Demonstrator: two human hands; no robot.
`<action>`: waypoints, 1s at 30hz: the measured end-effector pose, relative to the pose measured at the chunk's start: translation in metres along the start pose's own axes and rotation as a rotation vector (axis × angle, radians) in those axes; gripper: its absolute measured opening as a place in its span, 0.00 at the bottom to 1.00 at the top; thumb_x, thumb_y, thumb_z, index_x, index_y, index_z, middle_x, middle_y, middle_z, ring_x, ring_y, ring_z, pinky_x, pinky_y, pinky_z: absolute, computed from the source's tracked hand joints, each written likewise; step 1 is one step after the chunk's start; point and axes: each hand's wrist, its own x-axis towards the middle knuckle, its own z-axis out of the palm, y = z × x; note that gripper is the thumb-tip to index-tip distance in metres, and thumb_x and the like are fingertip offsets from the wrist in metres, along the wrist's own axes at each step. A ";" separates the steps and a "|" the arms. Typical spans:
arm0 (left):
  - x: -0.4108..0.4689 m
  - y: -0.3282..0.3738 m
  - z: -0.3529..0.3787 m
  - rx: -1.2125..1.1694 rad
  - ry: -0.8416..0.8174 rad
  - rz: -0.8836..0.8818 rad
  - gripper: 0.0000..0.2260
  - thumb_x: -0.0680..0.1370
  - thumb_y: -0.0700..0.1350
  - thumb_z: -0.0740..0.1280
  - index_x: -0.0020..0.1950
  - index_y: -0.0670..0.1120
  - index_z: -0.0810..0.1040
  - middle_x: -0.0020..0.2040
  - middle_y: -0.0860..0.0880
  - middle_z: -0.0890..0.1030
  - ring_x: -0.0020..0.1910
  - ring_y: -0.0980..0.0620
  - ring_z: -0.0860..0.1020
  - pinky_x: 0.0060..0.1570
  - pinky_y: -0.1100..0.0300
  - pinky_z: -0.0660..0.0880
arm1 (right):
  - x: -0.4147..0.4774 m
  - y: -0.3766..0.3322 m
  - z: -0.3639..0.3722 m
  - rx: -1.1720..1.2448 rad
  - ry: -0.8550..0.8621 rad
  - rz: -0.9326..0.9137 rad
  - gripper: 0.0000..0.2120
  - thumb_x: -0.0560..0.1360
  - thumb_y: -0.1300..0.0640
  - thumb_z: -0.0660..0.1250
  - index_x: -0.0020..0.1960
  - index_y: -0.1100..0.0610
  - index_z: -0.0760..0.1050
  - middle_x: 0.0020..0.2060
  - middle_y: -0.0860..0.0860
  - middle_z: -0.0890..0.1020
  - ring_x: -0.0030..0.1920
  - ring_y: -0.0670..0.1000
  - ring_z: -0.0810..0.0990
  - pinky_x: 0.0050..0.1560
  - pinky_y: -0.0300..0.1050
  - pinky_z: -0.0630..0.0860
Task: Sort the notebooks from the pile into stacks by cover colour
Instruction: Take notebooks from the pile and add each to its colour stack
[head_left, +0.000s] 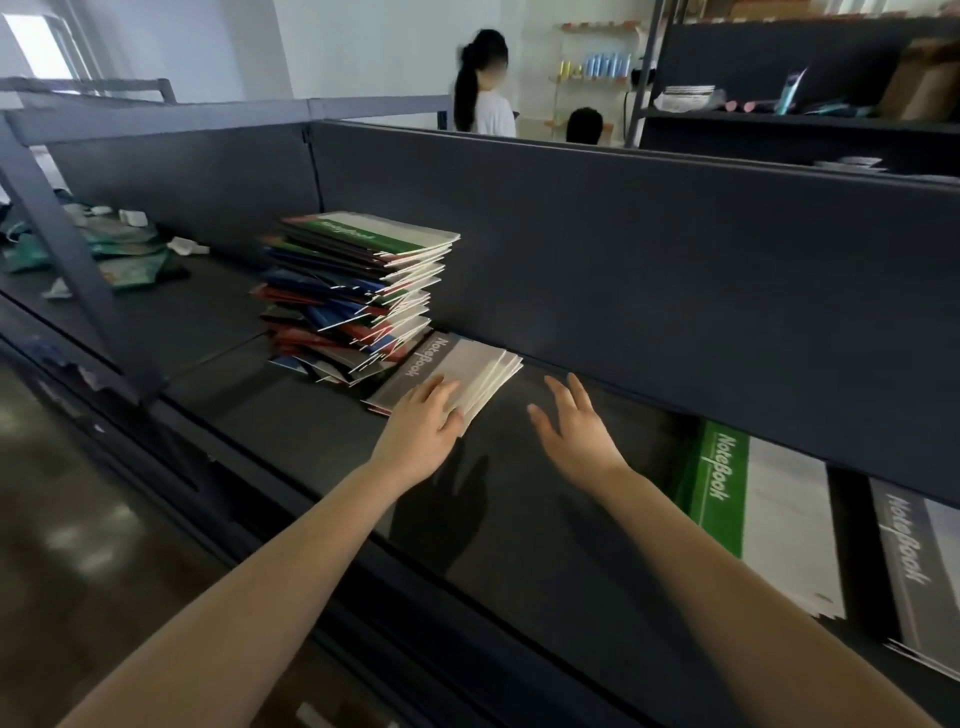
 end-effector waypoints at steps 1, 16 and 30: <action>0.004 -0.010 -0.003 -0.006 -0.009 -0.014 0.20 0.82 0.45 0.58 0.74 0.46 0.64 0.74 0.45 0.65 0.73 0.45 0.62 0.71 0.49 0.63 | 0.005 -0.006 0.007 0.011 -0.018 0.011 0.28 0.81 0.44 0.54 0.78 0.52 0.52 0.78 0.51 0.46 0.74 0.55 0.60 0.69 0.48 0.61; 0.065 -0.103 -0.012 -0.027 -0.149 -0.153 0.23 0.81 0.49 0.60 0.75 0.50 0.59 0.70 0.45 0.70 0.68 0.43 0.69 0.65 0.43 0.69 | 0.074 -0.039 0.071 0.055 -0.110 0.114 0.29 0.81 0.45 0.54 0.78 0.52 0.49 0.78 0.54 0.46 0.70 0.55 0.68 0.68 0.47 0.62; 0.068 -0.098 -0.009 -0.050 -0.086 0.089 0.19 0.81 0.48 0.61 0.72 0.48 0.66 0.57 0.50 0.81 0.49 0.56 0.79 0.46 0.65 0.74 | 0.092 -0.047 0.085 0.181 0.124 0.314 0.28 0.78 0.54 0.62 0.75 0.57 0.57 0.73 0.54 0.61 0.60 0.55 0.74 0.48 0.37 0.70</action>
